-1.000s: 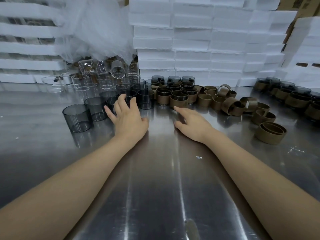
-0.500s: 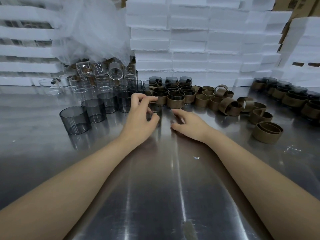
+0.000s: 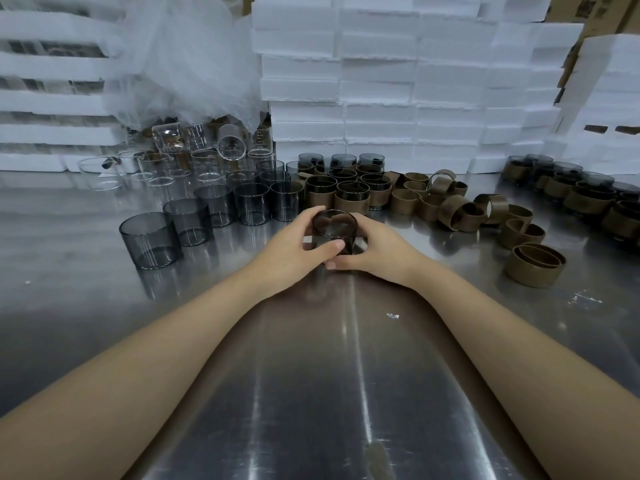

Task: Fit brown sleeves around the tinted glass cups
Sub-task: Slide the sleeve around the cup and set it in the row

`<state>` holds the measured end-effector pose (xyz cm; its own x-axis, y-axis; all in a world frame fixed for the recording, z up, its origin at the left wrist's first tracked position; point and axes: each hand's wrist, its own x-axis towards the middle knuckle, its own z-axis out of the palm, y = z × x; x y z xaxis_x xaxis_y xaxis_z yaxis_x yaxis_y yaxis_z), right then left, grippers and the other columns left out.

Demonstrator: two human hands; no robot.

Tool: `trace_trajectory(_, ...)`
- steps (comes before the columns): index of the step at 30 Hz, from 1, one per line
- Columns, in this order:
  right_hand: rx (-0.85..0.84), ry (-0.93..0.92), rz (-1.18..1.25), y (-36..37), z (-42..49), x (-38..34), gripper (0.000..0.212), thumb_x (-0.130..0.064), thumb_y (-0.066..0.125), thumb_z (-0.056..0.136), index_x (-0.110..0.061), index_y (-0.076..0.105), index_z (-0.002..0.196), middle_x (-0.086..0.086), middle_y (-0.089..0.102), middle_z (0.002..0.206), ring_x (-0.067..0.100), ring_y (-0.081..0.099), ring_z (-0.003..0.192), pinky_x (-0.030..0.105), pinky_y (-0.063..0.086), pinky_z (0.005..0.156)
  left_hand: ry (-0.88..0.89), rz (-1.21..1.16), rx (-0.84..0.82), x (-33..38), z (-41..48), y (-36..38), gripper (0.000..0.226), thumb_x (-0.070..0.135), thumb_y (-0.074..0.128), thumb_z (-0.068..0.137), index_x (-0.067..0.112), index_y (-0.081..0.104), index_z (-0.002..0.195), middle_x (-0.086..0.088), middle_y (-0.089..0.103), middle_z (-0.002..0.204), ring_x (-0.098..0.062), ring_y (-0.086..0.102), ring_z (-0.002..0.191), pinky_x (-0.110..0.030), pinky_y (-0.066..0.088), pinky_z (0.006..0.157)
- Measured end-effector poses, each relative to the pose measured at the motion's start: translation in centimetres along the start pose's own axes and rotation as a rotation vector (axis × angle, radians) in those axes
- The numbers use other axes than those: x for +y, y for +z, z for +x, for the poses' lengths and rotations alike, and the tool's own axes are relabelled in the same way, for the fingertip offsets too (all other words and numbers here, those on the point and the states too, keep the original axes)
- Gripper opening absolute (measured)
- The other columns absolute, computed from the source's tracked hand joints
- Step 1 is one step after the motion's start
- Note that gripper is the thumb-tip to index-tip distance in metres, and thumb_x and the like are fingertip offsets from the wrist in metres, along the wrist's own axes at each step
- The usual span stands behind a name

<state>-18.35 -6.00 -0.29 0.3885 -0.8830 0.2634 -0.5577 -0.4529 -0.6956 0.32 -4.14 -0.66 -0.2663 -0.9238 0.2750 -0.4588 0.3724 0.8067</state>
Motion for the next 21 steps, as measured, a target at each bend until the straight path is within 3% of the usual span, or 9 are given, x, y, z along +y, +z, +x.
trace_trajectory(2,0.033,-0.016,-0.003,0.11,-0.02,-0.04,0.070,-0.032,0.087,0.068,-0.026,0.053,0.128,-0.013,0.065,0.117,0.000,0.058,0.110,0.006,0.041,0.088,0.022,-0.014,0.008,0.18,-0.16,-0.10,0.063,0.039,0.067,0.089,0.032,0.038,0.144,0.021,0.054,0.131,0.023,0.049,0.109,-0.004,0.036,0.089)
trace_trajectory(4,0.054,-0.050,0.004,0.09,-0.06,-0.14,0.074,-0.028,0.088,0.067,-0.026,0.050,0.131,-0.011,0.064,0.119,0.003,0.060,0.110,0.012,0.043,0.092,0.051,-0.048,0.012,0.32,-0.27,-0.11,0.062,0.032,0.069,0.089,0.031,0.039,0.143,0.021,0.054,0.130,0.025,0.046,0.111,-0.001,0.037,0.089)
trace_trajectory(6,0.069,-0.096,-0.003,0.06,-0.09,-0.24,0.081,-0.024,0.088,0.067,-0.024,0.047,0.137,-0.010,0.062,0.124,0.005,0.059,0.113,0.018,0.045,0.097,0.082,-0.089,0.023,0.41,-0.31,-0.07,0.063,0.025,0.071,0.088,0.029,0.040,0.144,0.019,0.053,0.133,0.017,0.045,0.120,-0.009,0.043,0.094)
trace_trajectory(8,0.097,-0.129,0.005,0.10,-0.14,-0.32,0.085,-0.019,0.088,0.067,-0.022,0.045,0.141,-0.012,0.060,0.127,0.000,0.058,0.114,0.015,0.043,0.097,0.104,-0.127,0.048,0.59,-0.34,-0.05,0.067,0.019,0.073,0.087,0.026,0.041,0.145,0.015,0.052,0.137,0.010,0.045,0.125,-0.014,0.045,0.098)
trace_trajectory(14,0.207,-0.166,0.027,0.13,-0.09,-0.67,0.068,-0.007,0.082,0.070,-0.032,0.050,0.125,-0.027,0.057,0.115,-0.012,0.055,0.108,0.008,0.041,0.092,0.085,-0.256,0.078,0.83,-0.18,-0.17,0.069,0.010,0.080,0.078,0.011,0.050,0.141,0.003,0.061,0.132,-0.001,0.054,0.123,-0.018,0.042,0.106)
trace_trajectory(21,0.166,-0.084,0.110,-0.03,0.01,-0.30,0.073,-0.001,0.086,0.064,-0.017,0.051,0.127,-0.016,0.061,0.112,-0.008,0.058,0.100,0.008,0.043,0.085,0.059,-0.286,0.084,0.35,0.15,-0.25,0.060,0.006,0.075,0.082,0.008,0.054,0.138,-0.001,0.063,0.131,-0.005,0.056,0.123,-0.023,0.040,0.110)
